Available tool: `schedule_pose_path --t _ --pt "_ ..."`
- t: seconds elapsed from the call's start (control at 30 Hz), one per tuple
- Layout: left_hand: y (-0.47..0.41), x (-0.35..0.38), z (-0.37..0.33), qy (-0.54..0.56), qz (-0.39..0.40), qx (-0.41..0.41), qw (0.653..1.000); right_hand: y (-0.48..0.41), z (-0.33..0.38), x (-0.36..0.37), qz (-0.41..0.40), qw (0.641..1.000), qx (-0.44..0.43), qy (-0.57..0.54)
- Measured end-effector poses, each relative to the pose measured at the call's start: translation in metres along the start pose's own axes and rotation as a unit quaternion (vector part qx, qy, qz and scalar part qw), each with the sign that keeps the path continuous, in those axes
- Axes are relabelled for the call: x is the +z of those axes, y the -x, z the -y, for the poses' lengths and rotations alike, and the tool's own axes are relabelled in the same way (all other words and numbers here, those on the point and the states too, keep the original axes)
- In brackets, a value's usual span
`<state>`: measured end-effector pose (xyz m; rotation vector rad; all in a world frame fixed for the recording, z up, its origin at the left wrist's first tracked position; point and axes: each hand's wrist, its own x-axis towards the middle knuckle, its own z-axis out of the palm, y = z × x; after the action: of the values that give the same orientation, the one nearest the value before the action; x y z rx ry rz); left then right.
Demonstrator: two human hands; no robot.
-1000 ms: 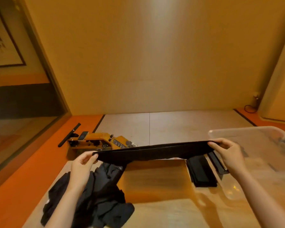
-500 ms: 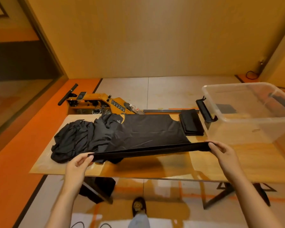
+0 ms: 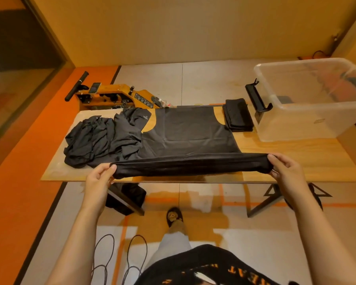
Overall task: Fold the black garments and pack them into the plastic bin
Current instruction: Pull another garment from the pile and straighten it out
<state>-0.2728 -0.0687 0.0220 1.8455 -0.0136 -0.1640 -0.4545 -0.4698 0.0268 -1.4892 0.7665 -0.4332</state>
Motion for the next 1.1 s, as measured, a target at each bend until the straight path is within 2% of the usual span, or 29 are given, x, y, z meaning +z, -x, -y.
schedule_pose_path --t 0.1,0.23,0.6,0.8,1.1 --pt "0.001 0.003 0.001 0.004 0.003 -0.012 1.0 0.004 -0.004 -0.006 -0.005 1.0 -0.006 0.022" --pt "0.005 0.006 -0.002 -0.031 0.012 0.008 0.999 0.009 -0.003 -0.013 -0.001 1.0 -0.01 0.028" --pt "-0.003 0.013 -0.004 -0.035 0.021 0.037 0.999 0.003 -0.002 -0.008 -0.007 0.999 -0.005 0.04" --pt "-0.047 0.023 -0.008 -0.043 0.025 0.017 0.999 -0.034 0.002 0.01 -0.03 0.998 -0.015 0.052" --pt "-0.171 0.067 -0.023 -0.1 0.046 0.014 0.994 -0.148 0.02 0.055 -0.085 0.979 -0.066 0.175"
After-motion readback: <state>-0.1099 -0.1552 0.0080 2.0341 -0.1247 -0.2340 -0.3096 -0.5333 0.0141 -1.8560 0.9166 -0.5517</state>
